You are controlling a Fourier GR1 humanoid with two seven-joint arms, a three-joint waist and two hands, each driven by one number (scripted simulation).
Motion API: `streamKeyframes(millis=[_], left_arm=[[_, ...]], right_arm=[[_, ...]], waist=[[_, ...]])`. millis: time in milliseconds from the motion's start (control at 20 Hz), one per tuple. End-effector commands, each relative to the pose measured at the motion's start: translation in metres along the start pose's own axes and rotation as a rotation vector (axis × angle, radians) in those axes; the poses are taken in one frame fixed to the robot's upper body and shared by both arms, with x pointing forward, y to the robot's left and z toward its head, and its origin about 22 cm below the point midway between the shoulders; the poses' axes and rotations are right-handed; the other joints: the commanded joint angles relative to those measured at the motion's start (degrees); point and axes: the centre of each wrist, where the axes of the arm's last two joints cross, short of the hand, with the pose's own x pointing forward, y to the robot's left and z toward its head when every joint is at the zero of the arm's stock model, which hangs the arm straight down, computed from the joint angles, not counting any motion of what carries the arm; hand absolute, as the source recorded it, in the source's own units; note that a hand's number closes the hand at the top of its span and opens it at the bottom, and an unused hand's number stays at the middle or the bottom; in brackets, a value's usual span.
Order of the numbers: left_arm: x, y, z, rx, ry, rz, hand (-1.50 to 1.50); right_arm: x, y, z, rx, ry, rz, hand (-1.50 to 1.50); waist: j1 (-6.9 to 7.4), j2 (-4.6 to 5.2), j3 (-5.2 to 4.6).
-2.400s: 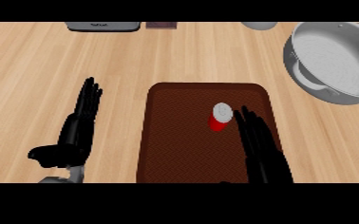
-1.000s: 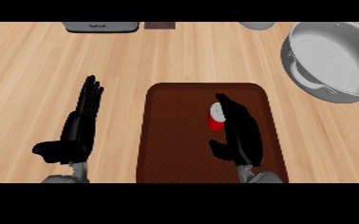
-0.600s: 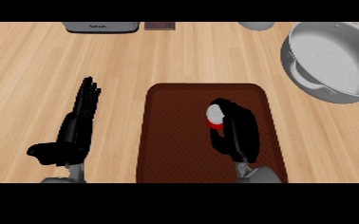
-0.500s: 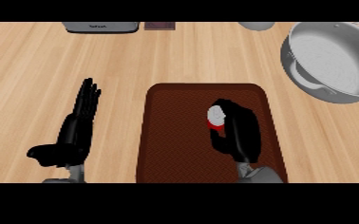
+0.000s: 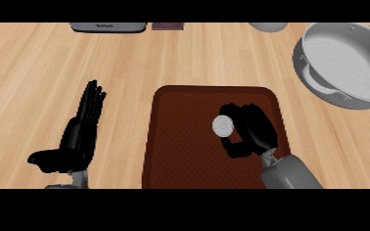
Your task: Pick the can from the tray and place it in the pot
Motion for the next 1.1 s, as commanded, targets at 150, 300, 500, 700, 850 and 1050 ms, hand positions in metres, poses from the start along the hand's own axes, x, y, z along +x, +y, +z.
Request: streamKeyframes(millis=[150, 300, 500, 700, 850, 1050], left_arm=[[-0.007, 0.007, -0.002, 0.017, 0.000, -0.019, 0.00], [0.005, -0.004, 0.002, 0.010, 0.009, -0.006, 0.00], [0.000, 0.000, 0.000, 0.025, 0.005, -0.026, 0.00], [-0.005, 0.000, -0.006, 0.030, -0.008, -0.017, 0.00], [0.009, -0.003, -0.003, 0.032, -0.011, -0.008, 0.00], [0.000, 0.000, -0.016, 0.007, 0.012, -0.001, 0.00]], right_arm=[[-0.026, -0.050, 0.007, -0.035, -0.155, 0.043, 1.50], [0.000, -0.061, 0.005, -0.186, -0.166, -0.020, 1.50], [-0.007, -0.090, 0.034, -0.327, -0.183, -0.013, 1.50], [-0.004, -0.117, 0.053, -0.409, -0.079, 0.044, 1.50], [-0.017, -0.134, 0.058, -0.468, 0.007, 0.038, 1.50], [-0.038, -0.153, 0.050, -0.495, 0.079, 0.030, 1.50]], waist=[[-1.22, 0.08, 0.14], [-1.10, 0.01, 0.17], [-1.52, -0.02, 0.16], [-1.65, 0.03, 0.13], [-1.34, 0.05, 0.15], [-1.14, 0.20, 0.16]])
